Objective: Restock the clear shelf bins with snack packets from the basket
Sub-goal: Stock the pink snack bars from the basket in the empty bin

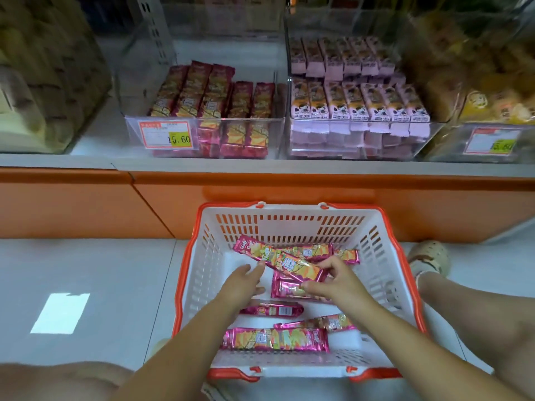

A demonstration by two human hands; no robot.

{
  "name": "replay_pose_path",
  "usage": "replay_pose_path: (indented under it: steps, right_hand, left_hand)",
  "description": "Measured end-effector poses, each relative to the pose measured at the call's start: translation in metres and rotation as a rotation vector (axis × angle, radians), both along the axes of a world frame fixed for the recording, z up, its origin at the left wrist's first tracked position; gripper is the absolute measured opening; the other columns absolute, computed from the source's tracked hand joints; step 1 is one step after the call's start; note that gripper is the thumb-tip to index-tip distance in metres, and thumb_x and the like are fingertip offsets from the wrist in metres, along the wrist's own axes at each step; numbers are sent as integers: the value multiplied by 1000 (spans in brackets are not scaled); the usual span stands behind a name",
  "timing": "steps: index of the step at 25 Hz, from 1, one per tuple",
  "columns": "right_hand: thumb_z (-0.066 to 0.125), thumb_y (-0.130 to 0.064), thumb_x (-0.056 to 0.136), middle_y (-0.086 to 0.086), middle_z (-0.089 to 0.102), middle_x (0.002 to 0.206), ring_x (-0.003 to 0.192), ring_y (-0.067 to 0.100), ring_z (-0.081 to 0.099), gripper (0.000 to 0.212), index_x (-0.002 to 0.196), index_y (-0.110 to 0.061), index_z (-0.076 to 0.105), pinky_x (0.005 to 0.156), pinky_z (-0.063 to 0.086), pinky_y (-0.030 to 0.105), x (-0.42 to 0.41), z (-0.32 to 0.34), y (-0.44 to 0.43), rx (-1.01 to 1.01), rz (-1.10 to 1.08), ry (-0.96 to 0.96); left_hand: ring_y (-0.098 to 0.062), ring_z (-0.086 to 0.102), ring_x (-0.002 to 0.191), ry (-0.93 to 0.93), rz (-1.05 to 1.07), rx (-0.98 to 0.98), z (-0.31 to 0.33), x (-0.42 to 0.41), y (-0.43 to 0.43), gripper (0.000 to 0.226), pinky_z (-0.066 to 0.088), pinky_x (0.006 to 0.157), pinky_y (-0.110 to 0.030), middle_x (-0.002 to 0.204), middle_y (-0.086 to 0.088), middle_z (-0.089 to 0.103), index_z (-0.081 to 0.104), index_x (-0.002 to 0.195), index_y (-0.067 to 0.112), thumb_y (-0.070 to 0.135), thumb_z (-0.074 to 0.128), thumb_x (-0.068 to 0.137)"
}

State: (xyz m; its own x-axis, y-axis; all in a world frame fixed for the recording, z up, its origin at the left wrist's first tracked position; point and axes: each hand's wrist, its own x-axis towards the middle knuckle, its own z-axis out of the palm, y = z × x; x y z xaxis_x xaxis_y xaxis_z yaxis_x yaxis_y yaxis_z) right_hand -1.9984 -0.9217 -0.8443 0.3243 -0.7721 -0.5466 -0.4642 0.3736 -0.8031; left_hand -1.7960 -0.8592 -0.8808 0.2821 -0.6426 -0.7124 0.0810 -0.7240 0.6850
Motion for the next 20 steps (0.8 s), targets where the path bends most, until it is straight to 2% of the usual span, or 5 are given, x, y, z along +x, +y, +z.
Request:
replay_pose_path:
  steps: [2, 4, 6, 10, 20]
  right_hand:
    - [85, -20, 71, 9, 59, 89, 74, 12, 55, 43, 98, -14, 51, 76, 50, 32, -3, 7, 14, 45, 15, -36]
    - [84, -19, 72, 2, 58, 103, 88, 13, 56, 43, 100, -16, 52, 83, 47, 34, -6, 11, 23, 65, 56, -29]
    - [81, -19, 76, -1, 58, 113, 99, 14, 62, 43, 110, -25, 56, 91, 51, 37, -7, 16, 26, 96, 103, -49]
    - [76, -16, 82, -1, 59, 112, 97, 12, 66, 58, 126, -44, 53, 95, 50, 35, -6, 27, 24, 71, 171, -44]
    - [76, -14, 81, 2, 59, 117, 98, 14, 67, 54, 120, -49, 59, 92, 55, 35, -1, 32, 31, 54, 173, -91]
  left_hand:
    - [-19, 70, 97, 310, 183, -98, 10, -6, -5, 48, 59, 75, -35, 121, -8, 65, 47, 136, 12, 36, 56, 95]
    - [-21, 71, 95, 405, 238, -205, 20, -7, -8, 36, 59, 70, -32, 110, -7, 72, 54, 130, 16, 23, 60, 94]
    - [-22, 71, 94, 396, 198, -256, 30, -6, -8, 34, 59, 71, -32, 104, -6, 74, 55, 126, 24, 15, 60, 94]
    - [-25, 69, 101, 350, 68, -301, 42, -2, -4, 37, 57, 86, -42, 108, -7, 73, 52, 130, 23, 14, 58, 95]
    - [-22, 69, 101, 302, -80, -346, 65, 9, 0, 42, 57, 86, -36, 110, -6, 72, 50, 130, 26, 4, 55, 95]
